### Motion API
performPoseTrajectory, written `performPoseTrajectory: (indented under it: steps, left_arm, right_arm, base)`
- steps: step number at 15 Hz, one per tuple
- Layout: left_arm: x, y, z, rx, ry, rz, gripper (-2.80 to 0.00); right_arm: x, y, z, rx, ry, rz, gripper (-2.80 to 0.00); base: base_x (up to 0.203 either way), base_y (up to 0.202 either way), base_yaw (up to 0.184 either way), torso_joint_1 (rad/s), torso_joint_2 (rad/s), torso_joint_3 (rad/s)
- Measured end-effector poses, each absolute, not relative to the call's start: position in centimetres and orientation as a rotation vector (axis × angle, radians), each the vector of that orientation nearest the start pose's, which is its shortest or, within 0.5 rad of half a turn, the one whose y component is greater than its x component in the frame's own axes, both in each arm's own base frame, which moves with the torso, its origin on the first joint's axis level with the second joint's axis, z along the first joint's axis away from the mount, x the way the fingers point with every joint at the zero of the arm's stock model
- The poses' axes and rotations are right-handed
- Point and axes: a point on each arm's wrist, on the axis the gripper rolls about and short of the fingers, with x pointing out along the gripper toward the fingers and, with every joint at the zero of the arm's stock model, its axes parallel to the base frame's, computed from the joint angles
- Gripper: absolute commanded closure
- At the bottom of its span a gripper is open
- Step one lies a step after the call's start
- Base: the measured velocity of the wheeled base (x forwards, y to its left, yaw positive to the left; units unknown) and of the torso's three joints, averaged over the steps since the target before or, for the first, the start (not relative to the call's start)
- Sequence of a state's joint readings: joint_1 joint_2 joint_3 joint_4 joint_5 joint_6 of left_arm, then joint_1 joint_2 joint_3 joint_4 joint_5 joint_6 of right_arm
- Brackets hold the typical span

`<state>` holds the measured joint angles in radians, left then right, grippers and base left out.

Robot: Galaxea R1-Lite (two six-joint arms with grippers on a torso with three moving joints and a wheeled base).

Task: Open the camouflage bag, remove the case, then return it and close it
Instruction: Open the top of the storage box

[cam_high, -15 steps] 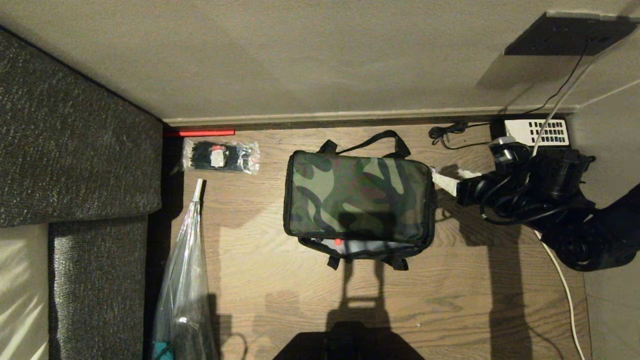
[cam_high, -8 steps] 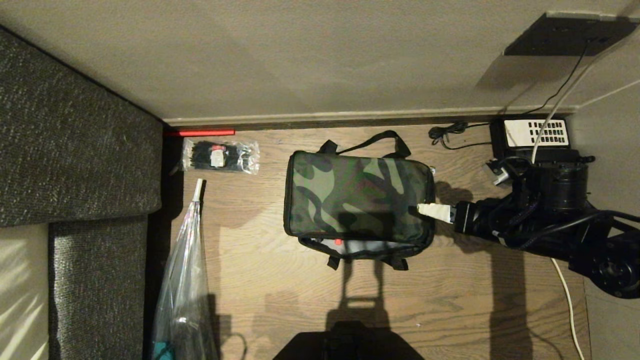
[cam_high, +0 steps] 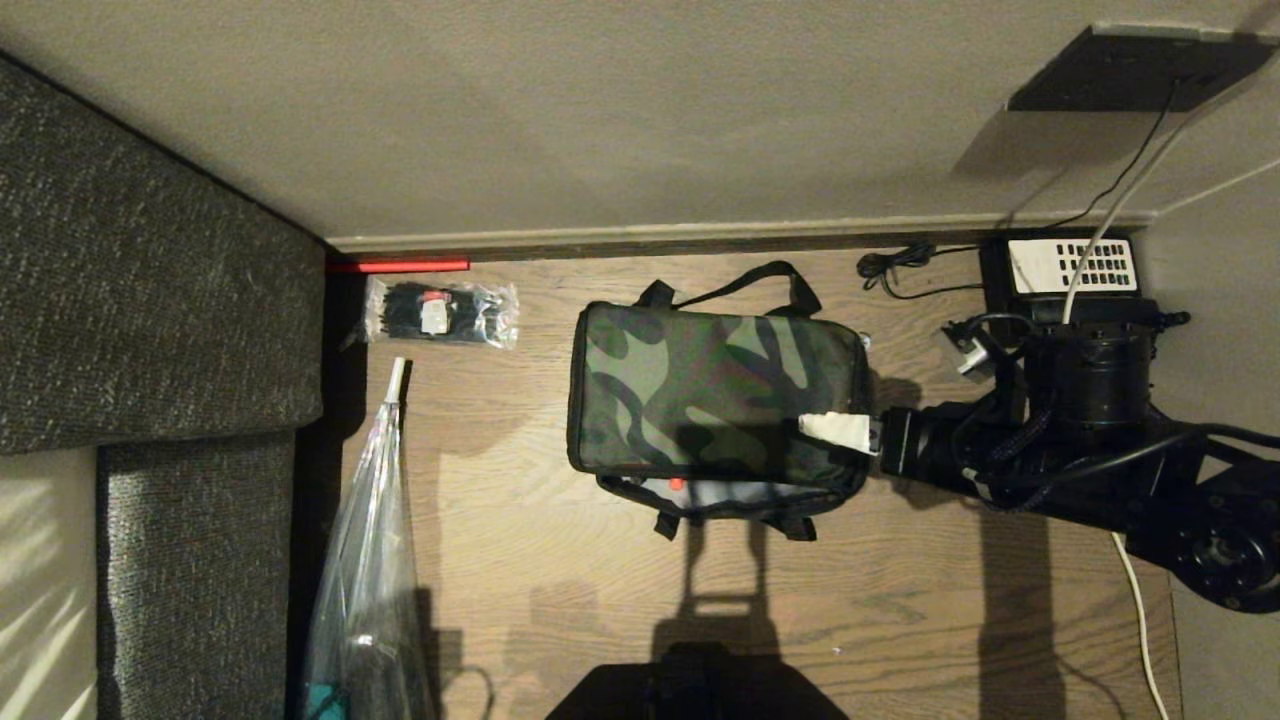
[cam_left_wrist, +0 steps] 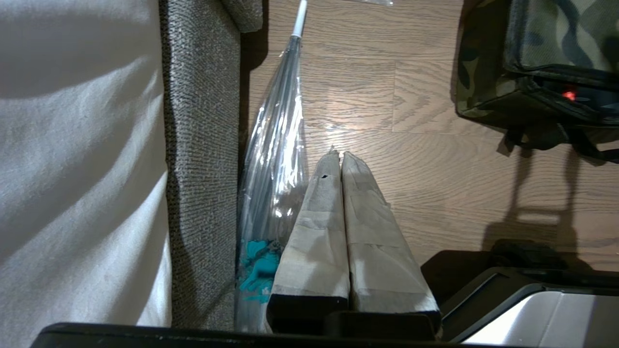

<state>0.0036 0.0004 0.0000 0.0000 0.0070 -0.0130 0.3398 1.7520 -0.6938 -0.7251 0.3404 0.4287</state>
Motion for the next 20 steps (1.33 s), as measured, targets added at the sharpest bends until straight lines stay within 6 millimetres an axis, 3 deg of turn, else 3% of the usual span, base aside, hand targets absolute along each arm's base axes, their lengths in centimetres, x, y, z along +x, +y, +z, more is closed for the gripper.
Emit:
performPoseTrajectory:
  steps: [8, 11, 20]
  left_arm:
    - [-2.3, 0.0, 7.5, -0.013, 0.0, 0.011, 0.0]
    - [-2.3, 0.0, 7.5, -0.013, 0.0, 0.011, 0.0]
    - [-2.3, 0.0, 7.5, -0.013, 0.001, 0.011, 0.0]
  right_arm:
    - [29.8, 11.3, 13.0, 0.37, 0.475, 0.579, -2.8]
    - [31.2, 10.3, 12.2, 0.237, 0.434, 0.507, -2.8]
    - [32.3, 9.4, 11.0, 0.224, 0.455, 0.465, -2.8]
  base:
    - [0.0, 0.0, 0.0, 0.0, 0.0, 0.0]
    - [0.0, 0.0, 0.0, 0.0, 0.0, 0.0]
    - [0.0, 0.0, 0.0, 0.0, 0.0, 0.0]
